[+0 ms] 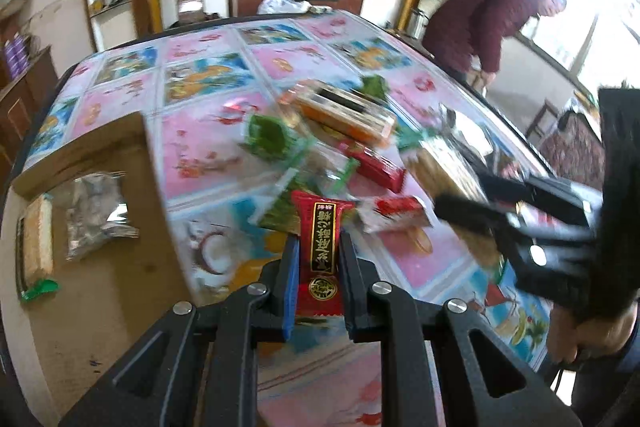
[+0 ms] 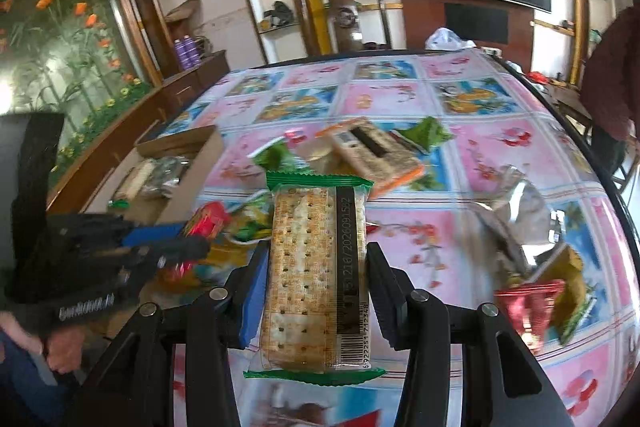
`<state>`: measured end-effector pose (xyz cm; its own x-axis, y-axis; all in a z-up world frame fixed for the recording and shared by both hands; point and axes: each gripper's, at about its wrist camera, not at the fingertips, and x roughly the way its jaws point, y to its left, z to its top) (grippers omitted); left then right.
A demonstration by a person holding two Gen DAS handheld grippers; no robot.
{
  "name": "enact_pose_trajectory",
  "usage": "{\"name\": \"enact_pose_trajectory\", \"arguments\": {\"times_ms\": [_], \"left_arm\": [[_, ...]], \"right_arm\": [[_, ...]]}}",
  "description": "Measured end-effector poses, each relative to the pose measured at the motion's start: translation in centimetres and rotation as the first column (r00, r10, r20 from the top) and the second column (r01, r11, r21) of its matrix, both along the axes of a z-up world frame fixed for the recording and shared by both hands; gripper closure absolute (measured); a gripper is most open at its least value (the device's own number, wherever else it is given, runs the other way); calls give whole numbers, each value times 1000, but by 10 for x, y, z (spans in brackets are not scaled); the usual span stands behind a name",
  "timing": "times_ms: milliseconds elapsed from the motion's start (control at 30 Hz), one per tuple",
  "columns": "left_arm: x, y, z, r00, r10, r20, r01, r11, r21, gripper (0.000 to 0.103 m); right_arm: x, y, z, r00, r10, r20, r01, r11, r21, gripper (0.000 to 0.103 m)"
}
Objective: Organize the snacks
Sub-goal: 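Carry the red packet and cracker pack to the cardboard box, then release the red packet with the left tool while the right releases the cracker pack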
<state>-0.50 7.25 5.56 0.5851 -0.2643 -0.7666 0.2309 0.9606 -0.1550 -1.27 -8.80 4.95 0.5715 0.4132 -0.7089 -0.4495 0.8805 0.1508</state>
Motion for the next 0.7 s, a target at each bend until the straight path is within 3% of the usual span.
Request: {"name": "enact_pose_trajectory", "arguments": {"times_ms": [267,400,500,700], "left_arm": [[4,75,15,980,198,12,-197,979,-58,86],[8,119,9,947,321,-18,-322,945,-56,86],[11,146,0,917,396,-44,-397,918,-12,86],[12,171,-15,877,470,-95,-470,882,25,85]], "right_arm": [[-17,50,10,991,130,-28,-129,991,46,53],[-24,82,13,976,210,-50,-207,976,61,52],[-28,110,12,959,274,-73,-269,961,72,52],[-31,163,-7,924,358,-133,-353,934,61,52]]}}
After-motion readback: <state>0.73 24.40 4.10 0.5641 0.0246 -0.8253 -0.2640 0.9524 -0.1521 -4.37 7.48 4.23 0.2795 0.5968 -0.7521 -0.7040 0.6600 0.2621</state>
